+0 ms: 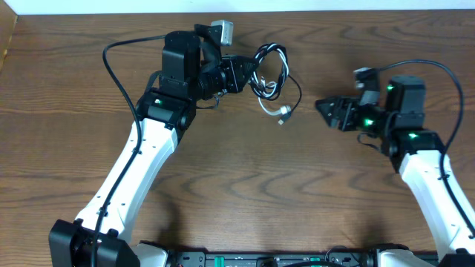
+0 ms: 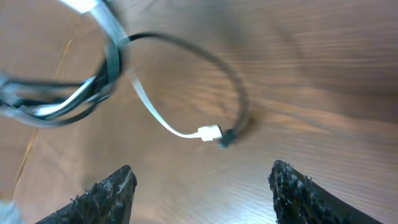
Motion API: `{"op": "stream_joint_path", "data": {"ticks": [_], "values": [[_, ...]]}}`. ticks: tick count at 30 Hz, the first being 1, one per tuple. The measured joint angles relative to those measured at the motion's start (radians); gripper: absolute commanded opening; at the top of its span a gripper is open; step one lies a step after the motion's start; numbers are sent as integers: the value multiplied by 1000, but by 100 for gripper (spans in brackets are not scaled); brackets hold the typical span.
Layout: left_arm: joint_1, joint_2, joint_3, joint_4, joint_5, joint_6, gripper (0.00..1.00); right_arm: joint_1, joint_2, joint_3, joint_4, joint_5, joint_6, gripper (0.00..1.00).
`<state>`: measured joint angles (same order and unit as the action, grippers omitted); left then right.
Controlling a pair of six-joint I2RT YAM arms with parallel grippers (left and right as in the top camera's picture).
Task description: Untangle cables
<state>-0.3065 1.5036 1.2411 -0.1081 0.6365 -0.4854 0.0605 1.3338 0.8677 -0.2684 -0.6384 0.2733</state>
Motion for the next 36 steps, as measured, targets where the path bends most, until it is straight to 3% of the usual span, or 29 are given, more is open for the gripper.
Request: {"op": "stream_joint_path", "data": {"ticks": [12,23,33,36], "values": [[0,0,0,-16,-18,-295,7,175,-26,3,145,-13,-39,69],[-2,0,0,-16,-18,-432,7,246,-26,3,242,-13,-50,66],[-49,0,0,-19,-18,-438,8,298,-26,7,341,6,-44,41],[-58,0,0,-20,-18,-432,7,301,-26,7,341,24,-41,26]]}}
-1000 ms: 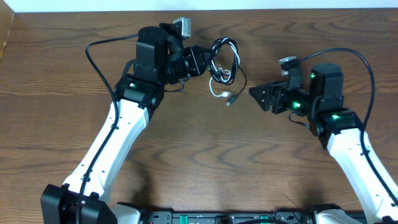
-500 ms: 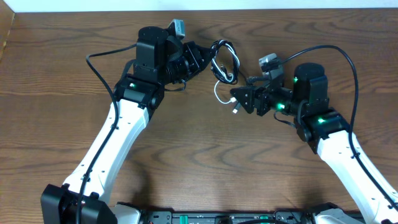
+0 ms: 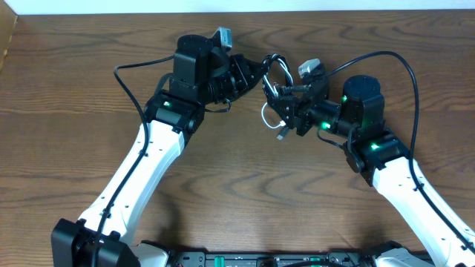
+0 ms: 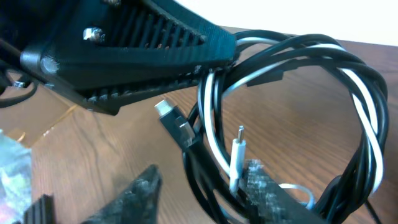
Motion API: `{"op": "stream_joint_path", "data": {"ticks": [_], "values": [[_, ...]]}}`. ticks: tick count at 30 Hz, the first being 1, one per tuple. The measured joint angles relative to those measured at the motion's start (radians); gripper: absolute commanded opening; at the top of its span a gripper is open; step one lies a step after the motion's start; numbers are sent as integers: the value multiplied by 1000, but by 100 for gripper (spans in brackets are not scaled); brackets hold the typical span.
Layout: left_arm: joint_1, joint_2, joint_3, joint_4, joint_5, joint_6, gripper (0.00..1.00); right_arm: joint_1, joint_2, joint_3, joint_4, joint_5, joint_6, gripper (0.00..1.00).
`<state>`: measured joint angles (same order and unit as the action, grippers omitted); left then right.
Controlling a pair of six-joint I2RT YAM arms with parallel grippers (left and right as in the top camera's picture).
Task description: Untangle cables
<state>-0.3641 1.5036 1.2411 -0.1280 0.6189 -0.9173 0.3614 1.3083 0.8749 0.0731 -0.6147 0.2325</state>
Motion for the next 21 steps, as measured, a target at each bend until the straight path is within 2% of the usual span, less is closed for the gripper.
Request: {"op": "stream_joint_path", "data": {"ticks": [7,16,21], "values": [[-1,0,0,-35,4,80,7,-10,0,0,3,54,53,5],[-1,0,0,-45,35,167,7,-50,0,1,-32,88,116,1],[-1,0,0,26,111,183,8,-49,12,2,-40,113,128,1]]}}
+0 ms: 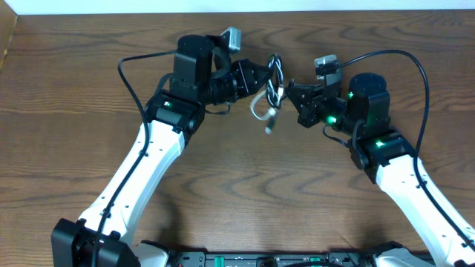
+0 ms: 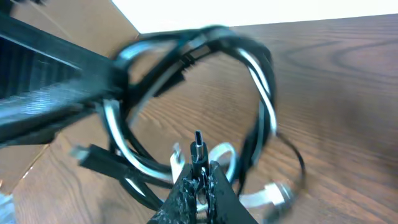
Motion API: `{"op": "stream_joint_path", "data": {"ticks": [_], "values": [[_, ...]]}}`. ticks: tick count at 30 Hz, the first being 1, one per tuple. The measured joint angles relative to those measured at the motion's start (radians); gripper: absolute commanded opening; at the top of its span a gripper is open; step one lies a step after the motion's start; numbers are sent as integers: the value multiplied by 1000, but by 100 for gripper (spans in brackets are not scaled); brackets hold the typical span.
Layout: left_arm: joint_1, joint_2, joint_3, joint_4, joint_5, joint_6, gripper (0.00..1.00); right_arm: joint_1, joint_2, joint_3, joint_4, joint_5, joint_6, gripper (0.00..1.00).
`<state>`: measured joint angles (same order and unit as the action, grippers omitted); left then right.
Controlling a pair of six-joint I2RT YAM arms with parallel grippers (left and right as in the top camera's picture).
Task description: Untangle cables
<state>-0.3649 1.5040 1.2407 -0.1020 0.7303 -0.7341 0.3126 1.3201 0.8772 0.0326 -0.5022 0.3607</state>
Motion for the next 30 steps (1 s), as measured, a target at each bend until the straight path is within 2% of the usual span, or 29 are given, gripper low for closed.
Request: {"op": "stream_joint_path", "data": {"ticks": [10,16,18,24,30], "values": [[1,0,0,70,103,-56,8,5,92,6,142,5,68,2],[4,0,0,78,136,-77,8,-2,97,6,133,22,107,43],[5,0,0,78,140,-78,8,-21,97,6,106,26,110,50],[9,0,0,77,89,-122,7,-121,97,6,59,-16,109,60],[7,0,0,-3,-115,-206,8,-142,88,9,-122,-17,83,68]]}}
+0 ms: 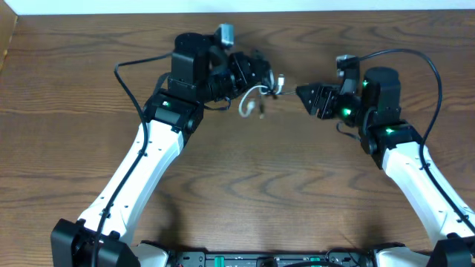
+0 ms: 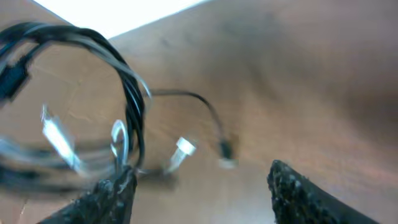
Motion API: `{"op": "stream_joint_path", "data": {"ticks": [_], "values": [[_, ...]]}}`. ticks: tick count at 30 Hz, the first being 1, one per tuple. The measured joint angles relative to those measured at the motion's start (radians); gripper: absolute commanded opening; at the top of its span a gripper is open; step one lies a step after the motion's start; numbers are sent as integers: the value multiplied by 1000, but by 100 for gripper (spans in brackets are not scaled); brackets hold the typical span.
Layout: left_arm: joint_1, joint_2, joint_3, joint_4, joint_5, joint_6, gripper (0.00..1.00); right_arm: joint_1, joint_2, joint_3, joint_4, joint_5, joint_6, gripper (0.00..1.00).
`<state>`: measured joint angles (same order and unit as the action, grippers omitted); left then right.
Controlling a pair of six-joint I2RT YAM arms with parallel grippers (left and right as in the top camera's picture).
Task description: Untangle cables
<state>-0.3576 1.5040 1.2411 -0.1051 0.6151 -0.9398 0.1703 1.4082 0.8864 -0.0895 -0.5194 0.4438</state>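
Observation:
The tangled bundle of black and white cables (image 1: pixel 254 93) hangs at the tip of my left gripper (image 1: pixel 256 74), which is shut on it at the back middle of the table. A white plug (image 1: pixel 279 80) sticks out to its right. In the right wrist view the blurred bundle (image 2: pixel 124 93) fills the upper left, with loose plug ends (image 2: pixel 181 149) trailing on the wood. My right gripper (image 1: pixel 303 93) sits just right of the bundle. In its own view the right gripper (image 2: pixel 205 186) is open with only bare table between its fingers (image 2: pixel 298 190).
The brown wooden table (image 1: pixel 245 193) spreads toward the front. Its far edge (image 1: pixel 312 10) runs close behind both grippers. The right arm's own black cable (image 1: pixel 423 63) loops above its wrist. The left arm's black cable (image 1: pixel 122 81) arcs at the left.
My right gripper was shut on a cable plug beside the bundle; now it is open, holds nothing and sits farther right. The bundle in my left gripper has shifted slightly left.
At first my left gripper held the bundle while the right stood open far to the right. Then the right gripper was open in among the loops. Then it was shut on a plug end. Now it is open and apart from the bundle again.

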Motion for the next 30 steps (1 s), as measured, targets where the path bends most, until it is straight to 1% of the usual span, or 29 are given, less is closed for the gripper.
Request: {"op": "stream_joint_path", "data": {"ticks": [2,3,4,7,11,14,17,18,21,22,24,25,27,30], "values": [[-6,0,0,-60,-109,-7,7,0,-10,0,-100,47,-6,68],[-8,0,-1,-73,-129,-7,7,0,-12,0,-121,62,-8,69],[-15,0,-1,-103,-182,6,7,0,-19,0,-161,92,-13,69],[-57,0,-1,-185,-338,84,7,-1,-54,0,-253,184,-19,73],[-135,14,-1,-253,-510,219,8,-26,-121,0,-308,293,-27,75],[-186,68,0,-283,-572,294,7,-61,-165,0,-329,343,-29,76],[-225,150,0,-292,-591,335,8,-100,-186,1,-359,369,-30,76],[-240,188,0,-291,-591,345,11,-113,-187,1,-370,376,-31,76],[-271,259,0,-290,-587,373,40,-135,-187,0,-399,386,-31,77],[-281,271,-1,-291,-588,386,53,-138,-187,0,-405,388,-31,77],[-296,275,-1,-290,-586,407,66,-140,-187,0,-412,390,-31,77],[-300,270,-1,-286,-587,421,71,-140,-187,0,-412,390,-31,77],[-301,259,-1,-281,-584,439,76,-140,-187,0,-412,390,-31,77],[-290,232,-1,-280,-585,466,77,-140,-187,1,-412,390,-31,77]]}}
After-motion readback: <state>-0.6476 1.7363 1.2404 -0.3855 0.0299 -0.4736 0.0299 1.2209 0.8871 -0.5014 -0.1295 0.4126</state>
